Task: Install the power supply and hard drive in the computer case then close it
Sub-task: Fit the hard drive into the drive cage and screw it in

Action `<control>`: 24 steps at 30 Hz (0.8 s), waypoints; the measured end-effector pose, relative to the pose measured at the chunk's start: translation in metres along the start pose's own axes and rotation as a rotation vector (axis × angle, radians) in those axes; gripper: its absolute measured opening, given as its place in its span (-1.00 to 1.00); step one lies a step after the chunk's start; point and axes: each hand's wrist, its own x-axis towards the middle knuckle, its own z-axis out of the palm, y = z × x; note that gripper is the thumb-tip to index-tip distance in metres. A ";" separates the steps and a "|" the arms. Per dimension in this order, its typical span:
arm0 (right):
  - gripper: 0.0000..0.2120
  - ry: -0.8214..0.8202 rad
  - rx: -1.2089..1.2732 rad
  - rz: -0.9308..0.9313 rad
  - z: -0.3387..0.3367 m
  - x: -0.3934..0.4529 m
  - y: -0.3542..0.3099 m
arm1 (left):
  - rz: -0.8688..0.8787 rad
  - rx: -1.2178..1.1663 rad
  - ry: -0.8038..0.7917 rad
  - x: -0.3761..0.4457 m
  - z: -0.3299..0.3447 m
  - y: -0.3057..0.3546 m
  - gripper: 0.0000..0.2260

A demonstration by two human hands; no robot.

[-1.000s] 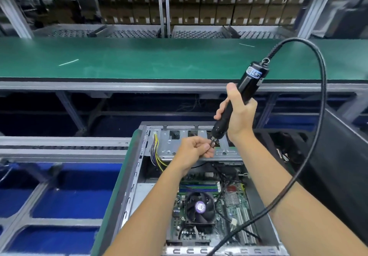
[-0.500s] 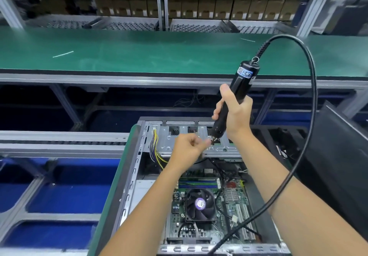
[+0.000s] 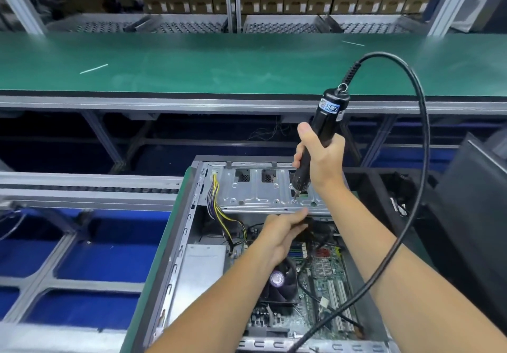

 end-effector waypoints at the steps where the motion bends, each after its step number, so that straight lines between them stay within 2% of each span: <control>1: -0.67 -0.005 -0.013 -0.005 0.000 0.000 0.001 | 0.012 -0.008 0.003 0.000 0.000 0.000 -0.84; 11: -0.66 -0.056 -0.047 -0.039 0.001 -0.003 0.006 | 0.070 0.002 0.004 0.005 0.001 -0.002 -0.94; 19: -0.57 -0.106 -0.078 -0.049 0.002 -0.006 0.011 | 0.090 0.010 0.008 0.002 0.002 -0.001 -0.89; 24: -0.60 -0.124 -0.073 -0.045 0.003 -0.005 0.013 | 0.079 0.007 0.021 0.001 0.004 -0.001 -0.88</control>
